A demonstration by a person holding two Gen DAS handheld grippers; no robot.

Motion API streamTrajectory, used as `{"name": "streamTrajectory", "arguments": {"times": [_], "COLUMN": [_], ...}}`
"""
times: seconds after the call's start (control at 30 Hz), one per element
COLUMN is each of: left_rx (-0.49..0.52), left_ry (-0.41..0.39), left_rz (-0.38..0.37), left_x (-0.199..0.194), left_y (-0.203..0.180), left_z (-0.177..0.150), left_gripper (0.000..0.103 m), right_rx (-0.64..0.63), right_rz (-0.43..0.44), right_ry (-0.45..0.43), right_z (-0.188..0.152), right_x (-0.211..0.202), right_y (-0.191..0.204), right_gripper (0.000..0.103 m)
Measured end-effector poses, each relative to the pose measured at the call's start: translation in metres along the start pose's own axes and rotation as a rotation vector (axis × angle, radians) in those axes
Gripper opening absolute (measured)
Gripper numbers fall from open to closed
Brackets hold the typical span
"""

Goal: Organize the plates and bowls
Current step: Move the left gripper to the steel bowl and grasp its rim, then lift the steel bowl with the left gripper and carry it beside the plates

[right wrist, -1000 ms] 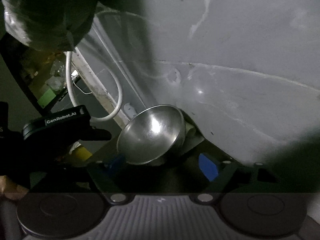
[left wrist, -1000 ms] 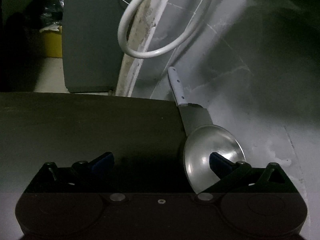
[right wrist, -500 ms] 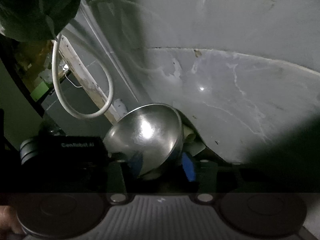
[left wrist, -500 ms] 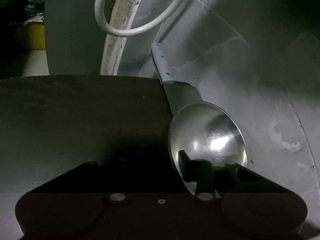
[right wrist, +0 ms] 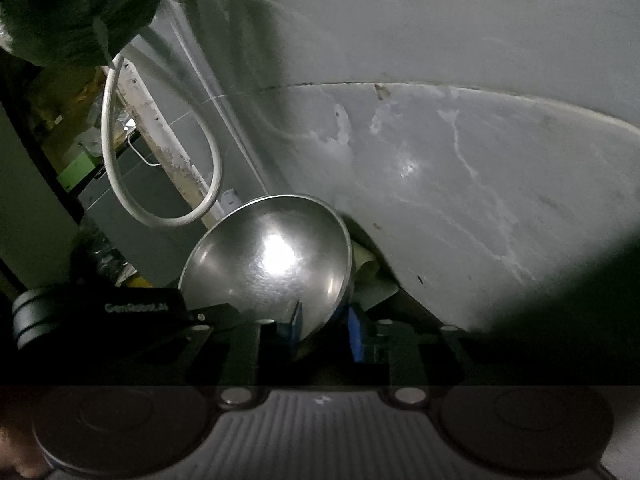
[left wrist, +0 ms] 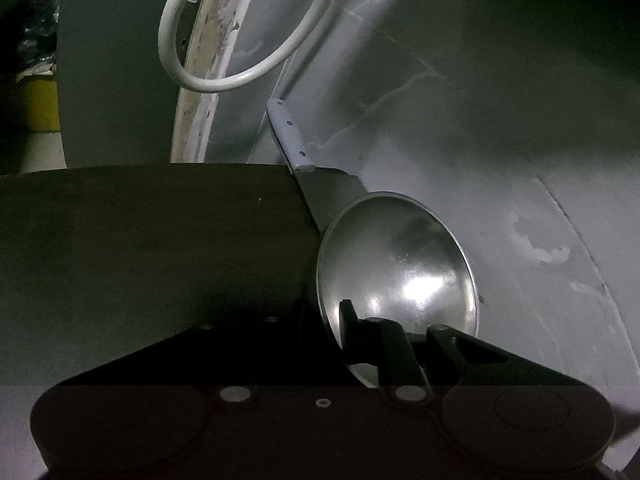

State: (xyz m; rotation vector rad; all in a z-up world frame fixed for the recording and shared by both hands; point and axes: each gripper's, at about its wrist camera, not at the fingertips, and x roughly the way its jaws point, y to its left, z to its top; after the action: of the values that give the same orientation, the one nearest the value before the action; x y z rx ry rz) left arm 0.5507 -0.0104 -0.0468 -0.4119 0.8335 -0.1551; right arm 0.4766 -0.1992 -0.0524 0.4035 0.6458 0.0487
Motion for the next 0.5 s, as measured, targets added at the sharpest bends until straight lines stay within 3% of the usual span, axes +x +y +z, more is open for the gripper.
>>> {"name": "streamTrajectory", "arguments": {"times": [0.23,0.5], "left_rx": [0.047,0.121], "left_ry": [-0.063,-0.133], "left_rz": [-0.014,-0.038], "left_x": [-0.039,-0.105], "left_y": [-0.004,-0.018], "left_z": [-0.012,-0.034], "left_gripper": [0.017,0.018], "right_rx": [-0.055,-0.090], "right_rz": [0.034,0.058], "right_ry": [-0.056,-0.131], "right_z": [-0.009,-0.026], "right_x": [-0.036,-0.105], "right_y": [0.008,0.018], "right_gripper": [0.024,0.024]}}
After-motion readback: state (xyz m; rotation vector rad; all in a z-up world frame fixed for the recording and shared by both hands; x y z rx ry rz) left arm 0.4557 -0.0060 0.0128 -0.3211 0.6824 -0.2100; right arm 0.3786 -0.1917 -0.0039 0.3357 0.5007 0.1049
